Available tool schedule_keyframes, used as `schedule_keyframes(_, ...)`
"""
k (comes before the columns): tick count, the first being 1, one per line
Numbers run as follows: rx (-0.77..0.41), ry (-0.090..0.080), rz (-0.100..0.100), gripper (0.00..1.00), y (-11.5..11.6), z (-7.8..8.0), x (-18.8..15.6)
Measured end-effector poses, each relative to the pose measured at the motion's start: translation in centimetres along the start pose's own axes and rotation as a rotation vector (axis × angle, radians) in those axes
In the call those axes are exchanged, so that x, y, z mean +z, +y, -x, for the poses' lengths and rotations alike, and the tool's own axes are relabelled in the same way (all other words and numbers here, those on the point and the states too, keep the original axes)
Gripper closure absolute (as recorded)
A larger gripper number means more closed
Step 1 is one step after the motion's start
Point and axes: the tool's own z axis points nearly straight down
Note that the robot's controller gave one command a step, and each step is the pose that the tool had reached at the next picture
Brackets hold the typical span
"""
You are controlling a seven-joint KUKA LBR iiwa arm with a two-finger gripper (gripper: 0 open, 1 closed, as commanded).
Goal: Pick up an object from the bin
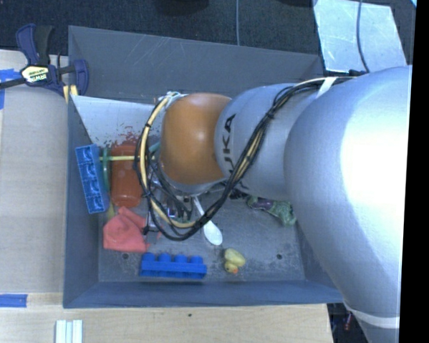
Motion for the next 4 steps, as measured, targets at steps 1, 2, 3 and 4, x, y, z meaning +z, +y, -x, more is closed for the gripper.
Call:
schedule_keyframes(1, -0.020, -0.005, -0.001, 1.00, 0.5, -0.9, 1.4)
schedule_keyframes(2, -0.028, -0.009, -0.002, 1.00, -1.3, -0.9, 1.6)
schedule_keyframes(3, -0.027, -0.009, -0.002, 1.00, -1.3, -0.9, 1.6)
schedule_keyframes(4, -0.057, -0.003, -0.005, 1.00, -1.2, -1.5, -3.8)
